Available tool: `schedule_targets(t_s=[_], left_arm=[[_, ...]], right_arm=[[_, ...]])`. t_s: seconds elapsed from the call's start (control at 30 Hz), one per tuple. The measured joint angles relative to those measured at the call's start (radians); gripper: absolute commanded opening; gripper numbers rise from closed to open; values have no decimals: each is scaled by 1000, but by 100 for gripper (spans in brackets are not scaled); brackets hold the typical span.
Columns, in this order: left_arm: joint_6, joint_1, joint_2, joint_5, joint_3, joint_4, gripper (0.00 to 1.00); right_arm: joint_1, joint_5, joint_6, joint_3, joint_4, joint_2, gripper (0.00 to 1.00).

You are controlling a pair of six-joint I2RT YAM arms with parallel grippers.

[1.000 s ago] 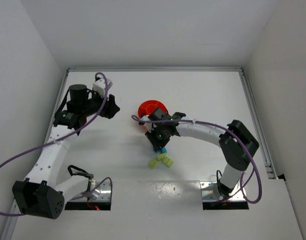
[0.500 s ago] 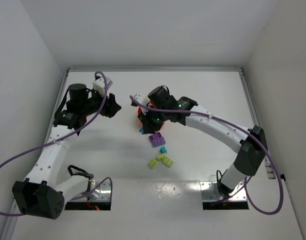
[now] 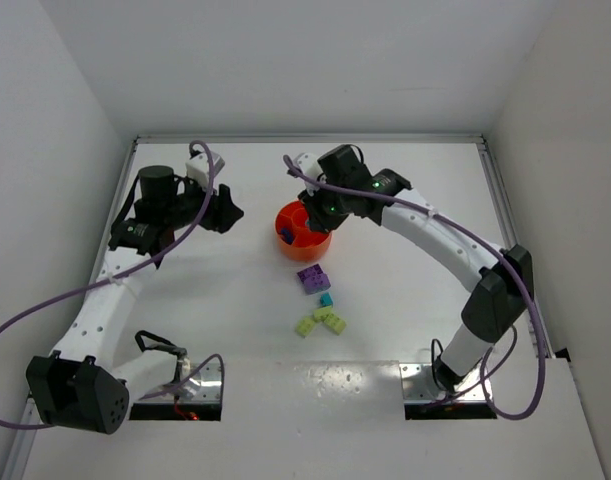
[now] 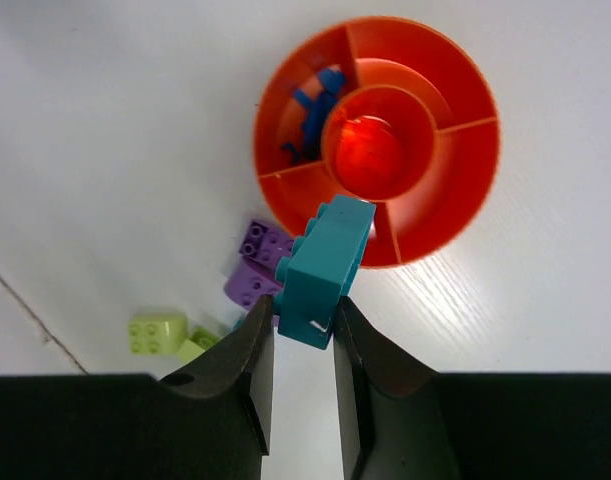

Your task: Sort the legos into containers by color

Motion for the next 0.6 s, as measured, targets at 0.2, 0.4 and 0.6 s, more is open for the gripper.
schedule_targets(t_s=[0.2, 0.4, 0.6], left_arm=[[-5, 0, 0, 0, 0, 16, 61], [-6, 0, 0, 0, -7, 24, 61], [-6, 0, 2, 0, -17, 30, 61]], right_arm=[[-77, -32, 8, 24, -29, 43, 16], [-85, -93, 11, 44, -54, 60, 15], [-85, -138, 11, 48, -69, 68, 15]])
